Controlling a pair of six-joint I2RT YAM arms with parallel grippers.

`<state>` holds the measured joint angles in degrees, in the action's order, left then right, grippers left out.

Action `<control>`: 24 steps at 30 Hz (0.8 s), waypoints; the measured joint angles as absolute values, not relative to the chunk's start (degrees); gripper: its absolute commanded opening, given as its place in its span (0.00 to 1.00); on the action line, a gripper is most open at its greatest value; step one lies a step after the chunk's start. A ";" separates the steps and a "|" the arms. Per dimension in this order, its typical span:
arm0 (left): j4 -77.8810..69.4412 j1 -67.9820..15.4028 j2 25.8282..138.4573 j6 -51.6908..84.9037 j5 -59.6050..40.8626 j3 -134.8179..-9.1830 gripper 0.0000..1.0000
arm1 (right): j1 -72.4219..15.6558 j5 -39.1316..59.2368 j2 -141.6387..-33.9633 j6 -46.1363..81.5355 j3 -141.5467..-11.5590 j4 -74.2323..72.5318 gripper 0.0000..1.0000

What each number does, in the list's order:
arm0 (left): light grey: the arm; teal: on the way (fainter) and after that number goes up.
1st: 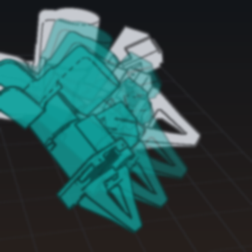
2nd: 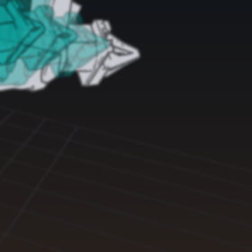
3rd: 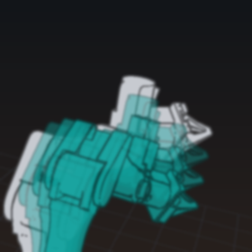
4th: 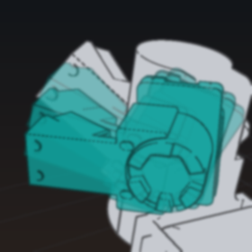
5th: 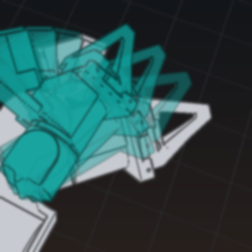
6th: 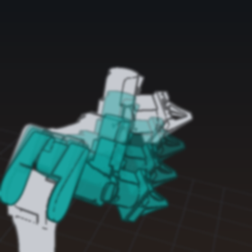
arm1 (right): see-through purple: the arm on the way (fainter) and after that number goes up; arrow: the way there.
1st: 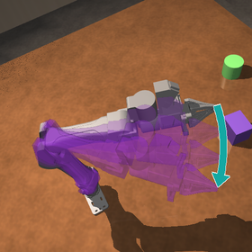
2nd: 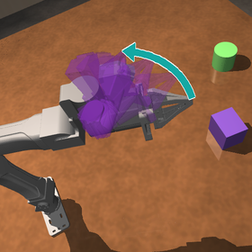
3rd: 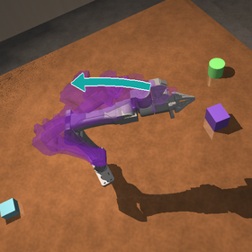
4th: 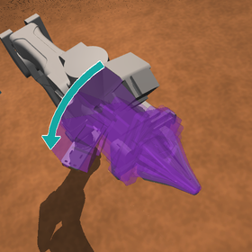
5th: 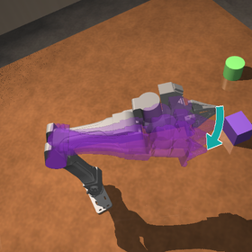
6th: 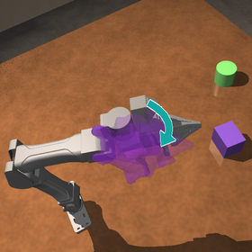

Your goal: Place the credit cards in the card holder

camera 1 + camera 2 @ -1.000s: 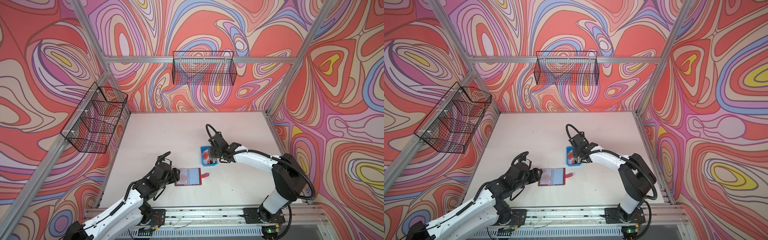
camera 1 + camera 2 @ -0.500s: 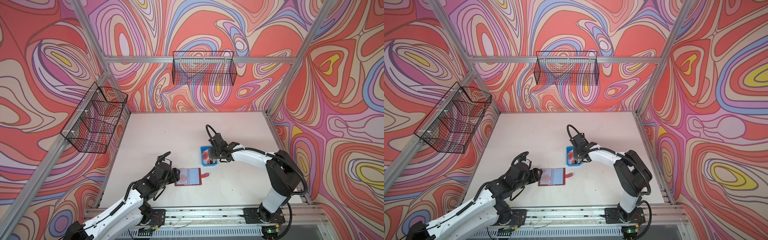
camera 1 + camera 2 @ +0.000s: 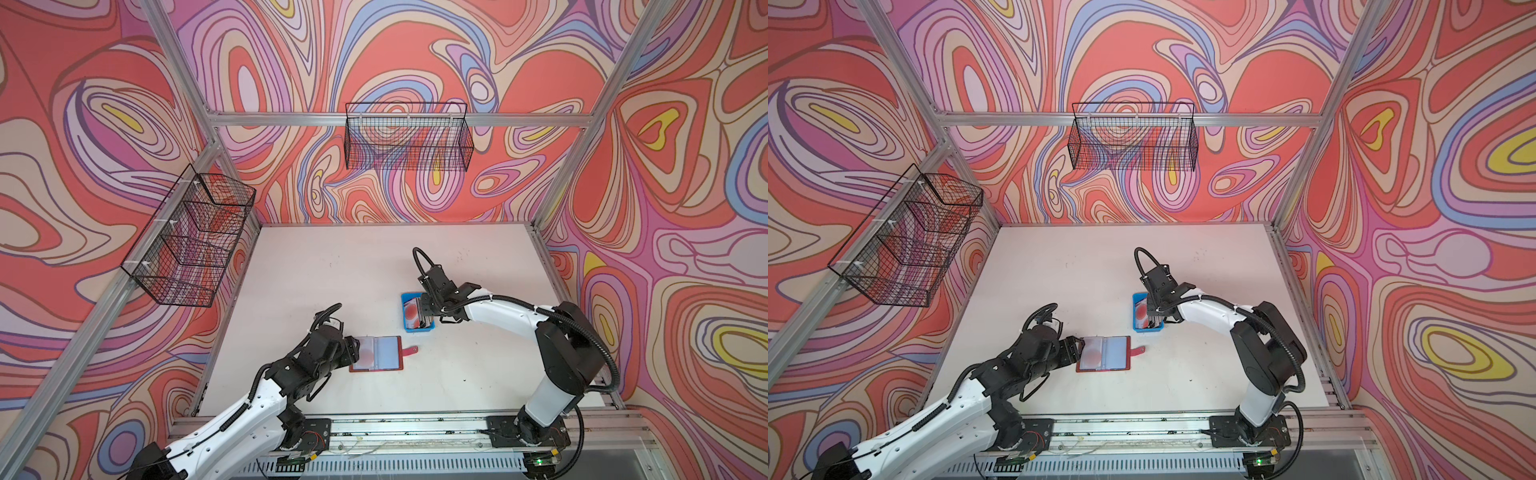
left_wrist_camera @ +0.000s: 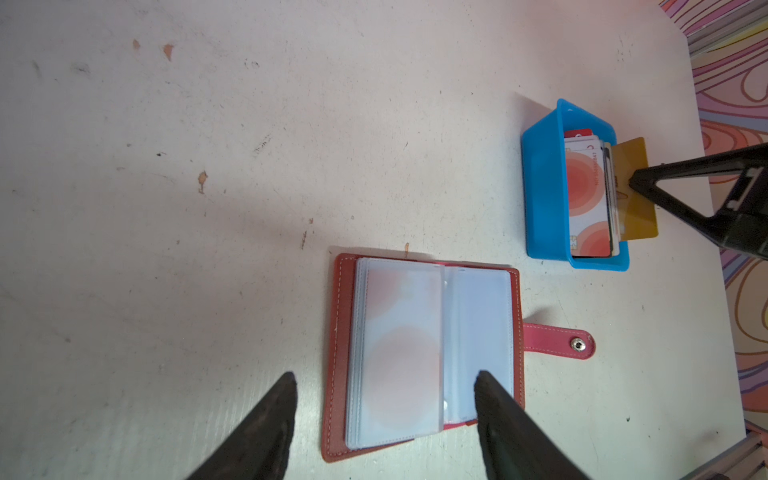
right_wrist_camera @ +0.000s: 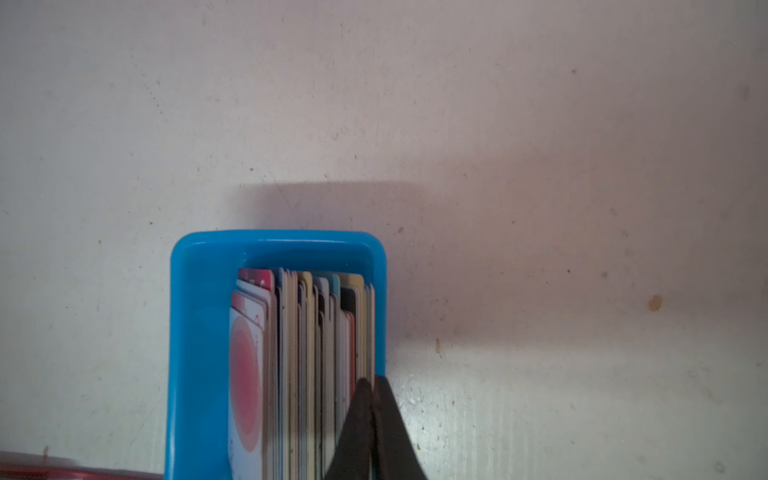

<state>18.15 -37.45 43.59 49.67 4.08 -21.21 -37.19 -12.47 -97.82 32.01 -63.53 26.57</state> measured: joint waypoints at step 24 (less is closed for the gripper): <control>17.67 -37.45 45.25 49.69 4.08 -21.21 0.70 | -40.56 -13.21 -75.33 36.10 -63.61 29.50 0.00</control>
